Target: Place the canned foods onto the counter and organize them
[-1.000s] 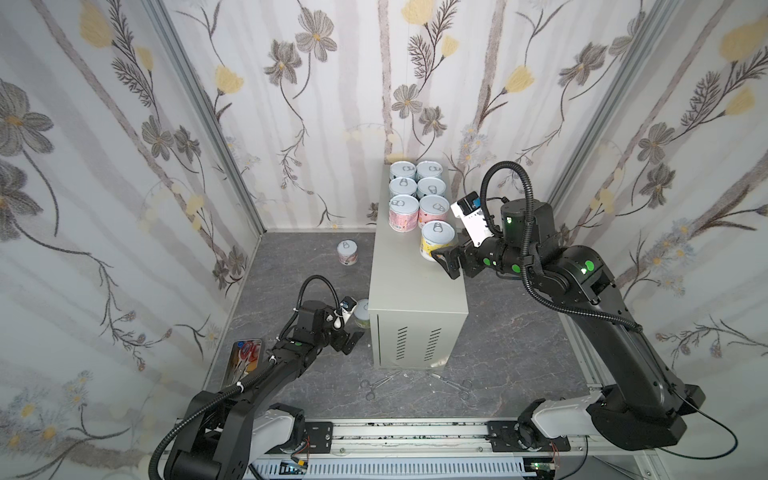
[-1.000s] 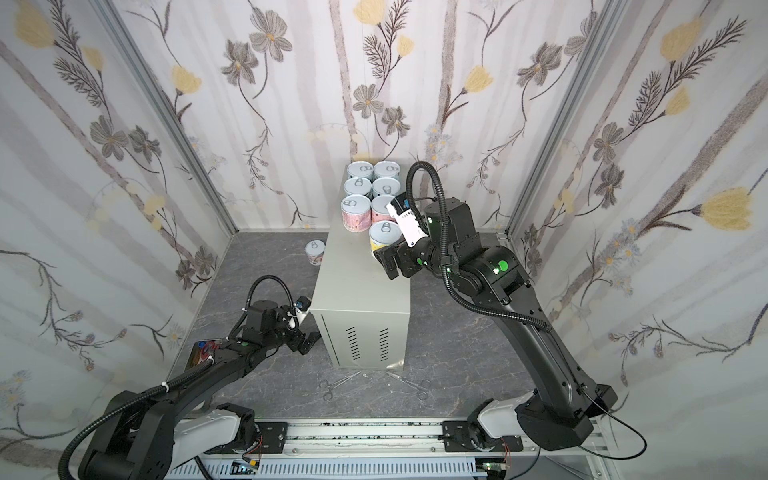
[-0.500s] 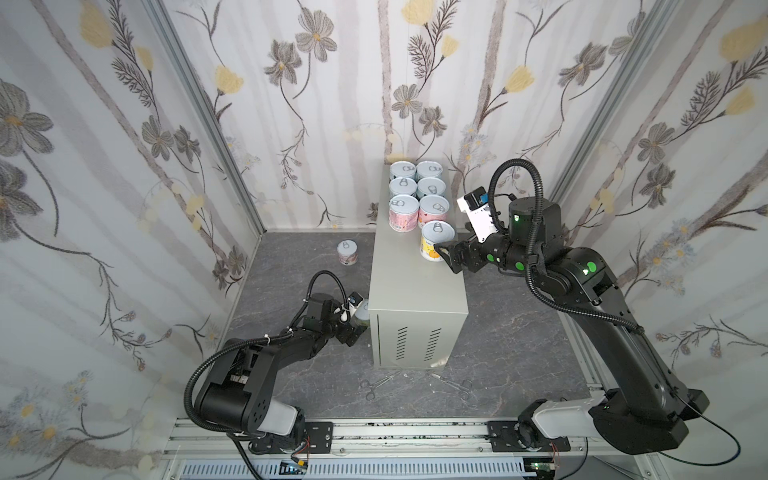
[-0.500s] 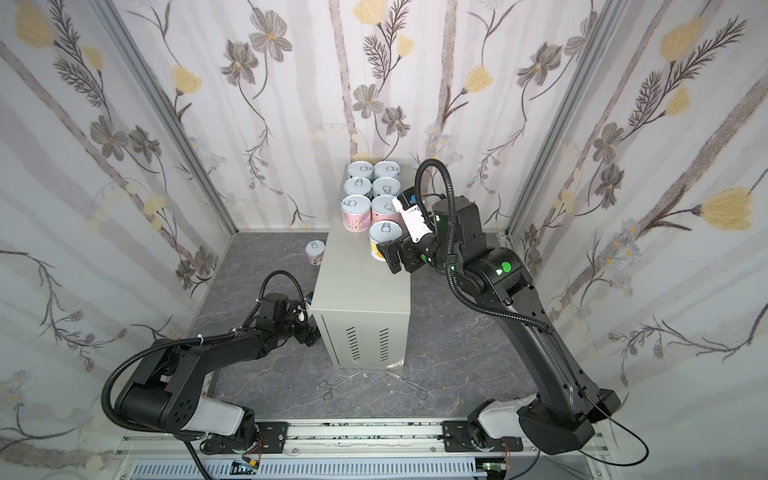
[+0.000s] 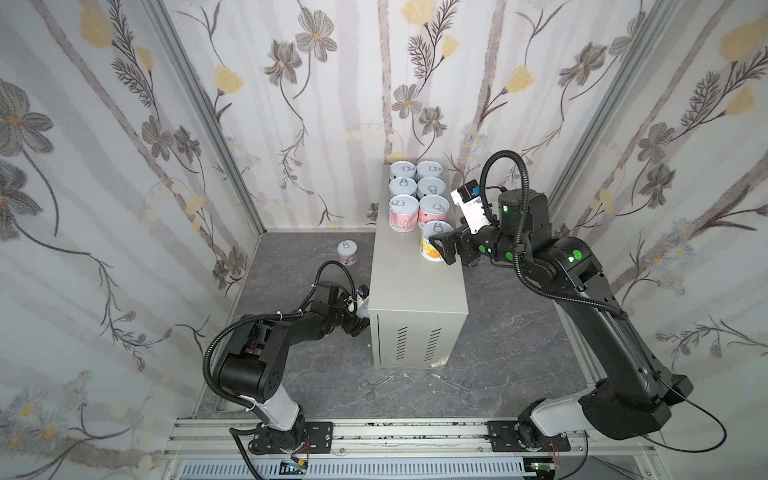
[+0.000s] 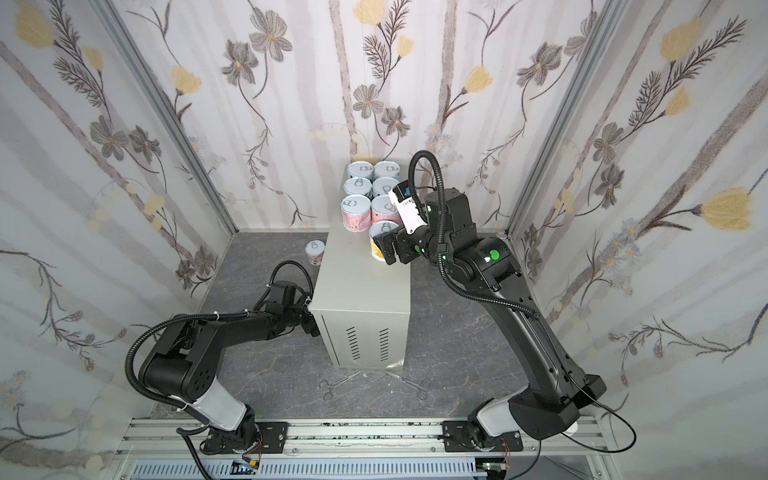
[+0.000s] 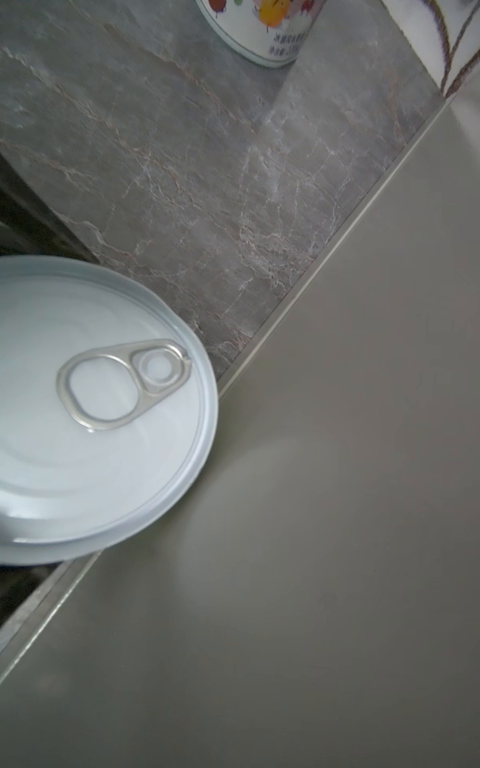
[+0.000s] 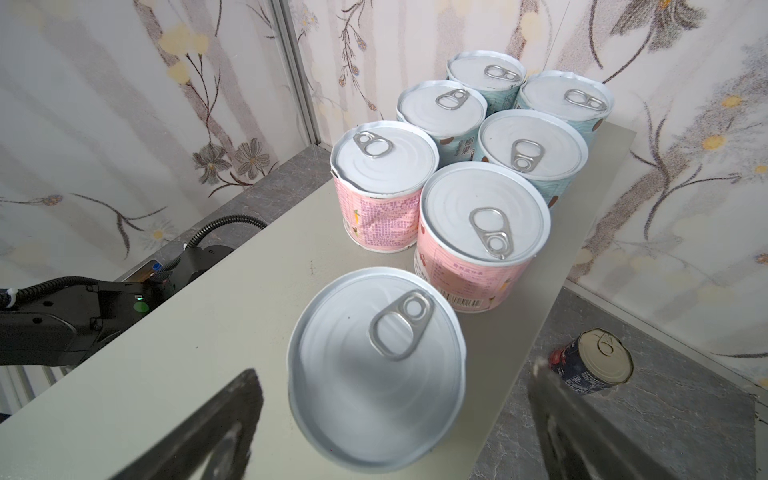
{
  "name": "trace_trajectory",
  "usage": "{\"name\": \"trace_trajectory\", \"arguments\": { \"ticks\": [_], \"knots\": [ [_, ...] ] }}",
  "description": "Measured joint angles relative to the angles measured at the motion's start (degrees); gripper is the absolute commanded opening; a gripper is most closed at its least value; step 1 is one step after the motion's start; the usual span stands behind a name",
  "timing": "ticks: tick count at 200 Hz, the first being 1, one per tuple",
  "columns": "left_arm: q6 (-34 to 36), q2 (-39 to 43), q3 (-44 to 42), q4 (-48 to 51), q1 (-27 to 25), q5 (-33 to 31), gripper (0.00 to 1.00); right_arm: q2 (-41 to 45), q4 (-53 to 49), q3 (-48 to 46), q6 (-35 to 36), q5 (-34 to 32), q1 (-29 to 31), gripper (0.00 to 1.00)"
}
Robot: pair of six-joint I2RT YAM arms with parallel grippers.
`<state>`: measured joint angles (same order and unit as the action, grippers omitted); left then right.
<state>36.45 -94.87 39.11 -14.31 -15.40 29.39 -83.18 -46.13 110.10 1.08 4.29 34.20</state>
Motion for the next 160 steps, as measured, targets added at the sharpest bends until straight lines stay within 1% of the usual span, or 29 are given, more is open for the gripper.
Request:
{"name": "trace_trajectory", "arguments": {
  "ticks": [51,80,96,107,139,160],
  "knots": [
    [2.21,-2.49,3.32,5.64,-1.01,0.63,0.77,-1.86,-0.39,1.75,0.74,-0.13,-1.53,0.99],
    [2.40,-2.67,4.13,7.26,-1.01,0.59,0.69,-1.86,-0.59,1.75,1.38,-0.13,-2.34,0.98],
    [2.43,-2.67,4.33,7.58,-1.01,0.66,0.62,-1.51,-0.59,1.49,1.60,-0.13,-2.73,0.99],
    [2.34,-2.60,4.37,7.76,-1.01,0.63,0.61,-0.90,-0.57,0.92,1.88,-0.13,-2.97,0.98],
    [1.88,-1.20,3.69,9.40,-1.11,0.63,0.54,0.96,-0.04,-1.33,2.45,-0.11,-3.74,0.99],
    [1.16,1.25,1.92,10.23,-1.22,0.52,0.54,2.10,1.03,-2.95,3.10,-0.11,-4.52,0.99]
  ]
}}
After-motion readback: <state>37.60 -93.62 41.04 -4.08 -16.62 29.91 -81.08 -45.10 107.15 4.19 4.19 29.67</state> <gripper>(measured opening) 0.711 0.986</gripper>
